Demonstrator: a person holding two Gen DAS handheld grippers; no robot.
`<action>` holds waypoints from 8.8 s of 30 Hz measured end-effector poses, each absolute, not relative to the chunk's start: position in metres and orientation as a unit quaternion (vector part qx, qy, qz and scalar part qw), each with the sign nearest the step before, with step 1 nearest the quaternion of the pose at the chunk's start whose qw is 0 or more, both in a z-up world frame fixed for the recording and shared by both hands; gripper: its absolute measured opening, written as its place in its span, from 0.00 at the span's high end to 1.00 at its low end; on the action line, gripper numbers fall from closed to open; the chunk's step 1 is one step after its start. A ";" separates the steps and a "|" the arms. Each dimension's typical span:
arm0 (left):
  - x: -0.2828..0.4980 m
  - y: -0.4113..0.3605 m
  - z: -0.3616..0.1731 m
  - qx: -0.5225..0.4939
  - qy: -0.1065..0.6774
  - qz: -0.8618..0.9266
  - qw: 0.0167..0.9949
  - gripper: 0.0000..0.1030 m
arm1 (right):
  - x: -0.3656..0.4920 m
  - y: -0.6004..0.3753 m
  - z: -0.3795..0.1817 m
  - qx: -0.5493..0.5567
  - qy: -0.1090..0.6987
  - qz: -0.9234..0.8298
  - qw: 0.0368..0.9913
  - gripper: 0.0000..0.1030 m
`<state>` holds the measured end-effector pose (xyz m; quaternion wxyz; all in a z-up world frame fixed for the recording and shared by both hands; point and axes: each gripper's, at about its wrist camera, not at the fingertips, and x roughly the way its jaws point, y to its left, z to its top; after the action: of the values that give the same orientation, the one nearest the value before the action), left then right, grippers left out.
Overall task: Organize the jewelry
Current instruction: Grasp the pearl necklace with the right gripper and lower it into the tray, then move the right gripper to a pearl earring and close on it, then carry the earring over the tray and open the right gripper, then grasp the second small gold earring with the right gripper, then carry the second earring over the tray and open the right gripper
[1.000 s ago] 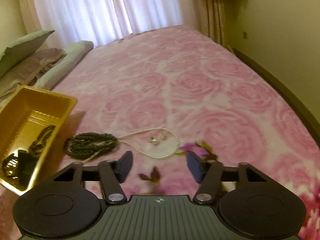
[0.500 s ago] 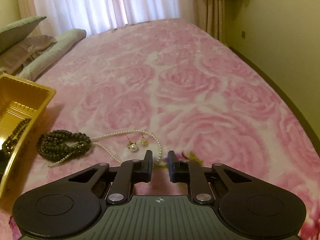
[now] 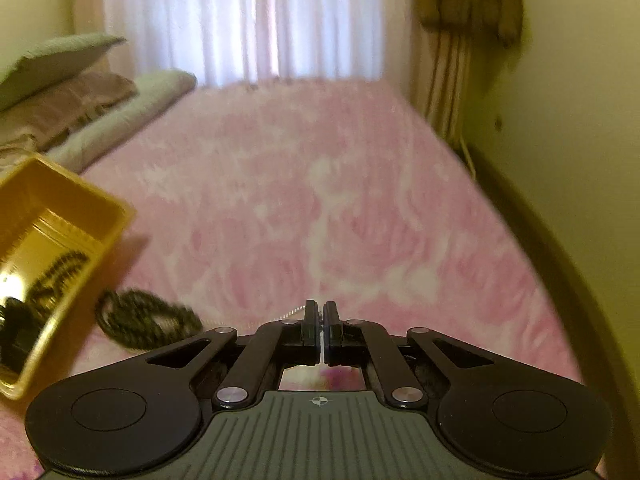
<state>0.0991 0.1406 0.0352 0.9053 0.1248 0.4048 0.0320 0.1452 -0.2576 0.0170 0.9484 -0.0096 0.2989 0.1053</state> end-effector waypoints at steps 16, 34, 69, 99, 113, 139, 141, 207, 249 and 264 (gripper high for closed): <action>0.099 0.140 0.034 0.125 0.405 0.031 0.905 0.97 | 0.121 -0.247 0.115 -0.082 0.195 0.152 0.965 0.99; 0.099 0.140 0.034 0.126 0.404 0.031 0.905 0.97 | 0.121 -0.161 0.161 -0.129 0.164 0.314 0.926 0.98; 0.100 0.140 0.035 0.117 0.402 0.028 0.908 0.97 | 0.150 0.003 0.042 -0.471 0.121 0.499 0.718 0.98; 0.100 0.145 0.032 0.107 0.404 0.030 0.908 0.97 | 0.190 -0.003 0.055 -0.346 0.136 0.458 0.808 0.98; 0.100 0.142 0.032 0.109 0.404 0.034 0.908 0.97 | 0.171 -0.159 0.004 -0.048 0.313 0.305 0.898 0.94; 0.099 0.139 0.030 0.114 0.412 0.041 0.903 0.97 | 0.170 -0.227 -0.068 -0.019 0.348 0.143 0.926 0.71; 0.099 0.139 0.030 0.113 0.413 0.041 0.903 0.97 | 0.171 -0.225 -0.068 -0.018 0.348 0.147 0.926 0.73; 0.101 0.140 0.030 0.113 0.408 0.035 0.905 0.97 | 0.113 -0.171 -0.039 0.033 0.321 0.270 0.907 0.61; 0.102 0.139 0.031 0.123 0.413 0.039 0.902 0.97 | 0.159 -0.209 -0.065 -0.089 0.298 0.160 0.937 0.91; 0.101 0.139 0.032 0.122 0.411 0.035 0.903 0.97 | 0.125 -0.173 -0.032 -0.006 0.300 0.263 0.917 0.91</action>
<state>0.1011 0.1392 0.0319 0.9029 0.1222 0.4106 0.0354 0.1253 -0.1726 -0.0316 0.9168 -0.0057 0.3001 0.2634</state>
